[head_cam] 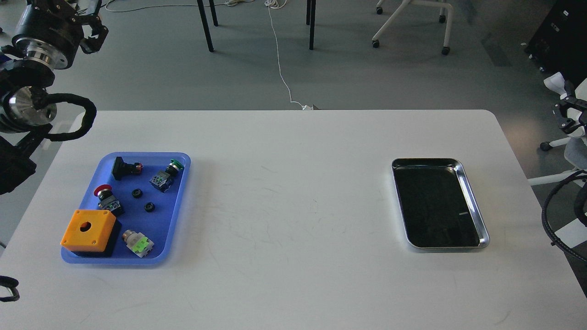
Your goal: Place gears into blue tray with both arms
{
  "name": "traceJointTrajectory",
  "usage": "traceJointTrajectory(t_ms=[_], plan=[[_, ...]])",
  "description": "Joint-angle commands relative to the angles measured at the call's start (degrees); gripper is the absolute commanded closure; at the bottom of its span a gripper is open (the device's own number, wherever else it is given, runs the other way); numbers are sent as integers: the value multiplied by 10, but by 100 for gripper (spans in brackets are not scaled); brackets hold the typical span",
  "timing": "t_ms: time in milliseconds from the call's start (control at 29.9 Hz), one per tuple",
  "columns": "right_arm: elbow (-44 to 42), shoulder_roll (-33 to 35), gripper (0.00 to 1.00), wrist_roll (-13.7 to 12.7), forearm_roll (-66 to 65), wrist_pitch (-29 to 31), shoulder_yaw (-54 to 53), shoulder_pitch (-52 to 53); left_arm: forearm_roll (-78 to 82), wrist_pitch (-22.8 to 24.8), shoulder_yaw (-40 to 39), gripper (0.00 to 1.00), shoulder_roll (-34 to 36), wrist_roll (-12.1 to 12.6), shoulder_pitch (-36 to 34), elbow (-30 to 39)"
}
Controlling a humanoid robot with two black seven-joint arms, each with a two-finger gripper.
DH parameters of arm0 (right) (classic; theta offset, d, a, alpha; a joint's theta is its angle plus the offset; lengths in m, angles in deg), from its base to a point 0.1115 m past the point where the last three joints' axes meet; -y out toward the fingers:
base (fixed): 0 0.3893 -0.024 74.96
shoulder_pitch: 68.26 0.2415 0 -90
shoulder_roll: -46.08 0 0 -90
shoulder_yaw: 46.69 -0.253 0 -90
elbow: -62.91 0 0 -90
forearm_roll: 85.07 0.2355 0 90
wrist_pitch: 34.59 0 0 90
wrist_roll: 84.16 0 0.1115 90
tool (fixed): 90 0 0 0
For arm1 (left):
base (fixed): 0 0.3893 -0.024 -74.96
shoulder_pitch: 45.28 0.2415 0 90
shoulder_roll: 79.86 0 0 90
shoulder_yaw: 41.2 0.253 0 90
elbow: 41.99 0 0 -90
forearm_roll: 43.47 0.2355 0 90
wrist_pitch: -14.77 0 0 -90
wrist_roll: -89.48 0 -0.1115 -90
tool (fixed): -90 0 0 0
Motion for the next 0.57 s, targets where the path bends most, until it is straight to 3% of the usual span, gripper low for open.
traceJointTrajectory(t_ms=[0, 167, 268, 535], plan=[[-26, -19, 1, -14, 4, 0, -10, 1, -55, 26, -14, 2, -21, 18, 34, -11], [-21, -51, 1, -79, 32, -18, -55, 16, -58, 85, -76, 2, -36, 17, 90, -12], [-21, -68, 1, -78, 30, -47, -60, 20, -57, 90, -100, 2, -52, 17, 117, -11], [-9, -79, 1, -76, 25, -44, -54, 22, -53, 88, -102, 2, -49, 18, 129, -7]])
